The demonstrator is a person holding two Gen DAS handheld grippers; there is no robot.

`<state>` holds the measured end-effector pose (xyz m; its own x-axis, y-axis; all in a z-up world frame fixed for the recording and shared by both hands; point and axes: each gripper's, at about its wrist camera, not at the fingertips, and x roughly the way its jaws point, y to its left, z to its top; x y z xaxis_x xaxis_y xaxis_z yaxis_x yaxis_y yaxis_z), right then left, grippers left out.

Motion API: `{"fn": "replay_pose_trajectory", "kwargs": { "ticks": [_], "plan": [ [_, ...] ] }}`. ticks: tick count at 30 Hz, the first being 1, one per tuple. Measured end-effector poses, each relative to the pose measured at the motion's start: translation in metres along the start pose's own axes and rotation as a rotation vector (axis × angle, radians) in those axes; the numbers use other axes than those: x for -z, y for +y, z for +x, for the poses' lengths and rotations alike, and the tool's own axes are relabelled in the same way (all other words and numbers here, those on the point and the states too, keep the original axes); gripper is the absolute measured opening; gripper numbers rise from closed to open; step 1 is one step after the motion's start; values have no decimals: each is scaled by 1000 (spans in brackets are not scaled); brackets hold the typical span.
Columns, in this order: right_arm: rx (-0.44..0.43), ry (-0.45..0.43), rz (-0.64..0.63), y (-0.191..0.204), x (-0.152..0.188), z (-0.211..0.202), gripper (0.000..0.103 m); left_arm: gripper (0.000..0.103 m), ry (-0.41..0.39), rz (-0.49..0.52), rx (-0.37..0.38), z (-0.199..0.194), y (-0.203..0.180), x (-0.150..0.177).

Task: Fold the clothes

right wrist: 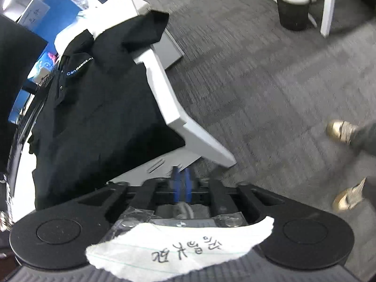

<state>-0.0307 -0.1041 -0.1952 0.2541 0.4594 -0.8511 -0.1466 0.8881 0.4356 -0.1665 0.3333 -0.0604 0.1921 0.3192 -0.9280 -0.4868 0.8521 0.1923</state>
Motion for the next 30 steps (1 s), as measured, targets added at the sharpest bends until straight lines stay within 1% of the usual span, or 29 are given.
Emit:
{"fn": "replay_pose_trajectory", "kwargs": {
  "ticks": [1,2,3,4,8,10,13,15,17,20,22,23,25,29,30],
  "plan": [
    [-5,-33,-31,7,0,-7,80,102,3,1,-13,4,2,2],
    [-15,-63,-62,15,2,-12,94,102,6,2,-26,7,3,4],
    [-24,-86,-89,21,4,-16,102,102,8,4,-39,12,5,5],
    [-33,-96,-109,26,4,-18,102,102,11,8,-51,17,5,6],
    [-54,-5,-100,40,8,-3,102,102,12,-1,-83,33,11,12],
    [-81,23,-84,45,15,2,102,102,-2,-21,-88,37,16,15],
    [-105,55,-109,50,25,5,102,102,-41,-73,-77,40,30,15],
    [-110,72,-124,53,29,7,102,102,-75,-105,-62,45,43,10],
    [-114,87,-135,57,30,9,102,102,-124,-119,-72,55,57,-2],
    [-117,108,-136,65,25,16,102,102,-218,-128,-95,81,83,-30],
    [-116,110,-130,73,17,21,102,102,-283,-130,-85,106,105,-54],
    [-112,109,-131,79,12,24,102,101,-308,-131,-71,120,118,-68],
    [-99,111,-134,90,3,31,102,101,-337,-144,-17,149,145,-97],
    [-41,123,-123,121,-14,40,102,101,-347,-148,147,206,194,-151],
    [-33,119,-117,128,-17,42,102,101,-339,-137,174,217,201,-159]
  ]
}}
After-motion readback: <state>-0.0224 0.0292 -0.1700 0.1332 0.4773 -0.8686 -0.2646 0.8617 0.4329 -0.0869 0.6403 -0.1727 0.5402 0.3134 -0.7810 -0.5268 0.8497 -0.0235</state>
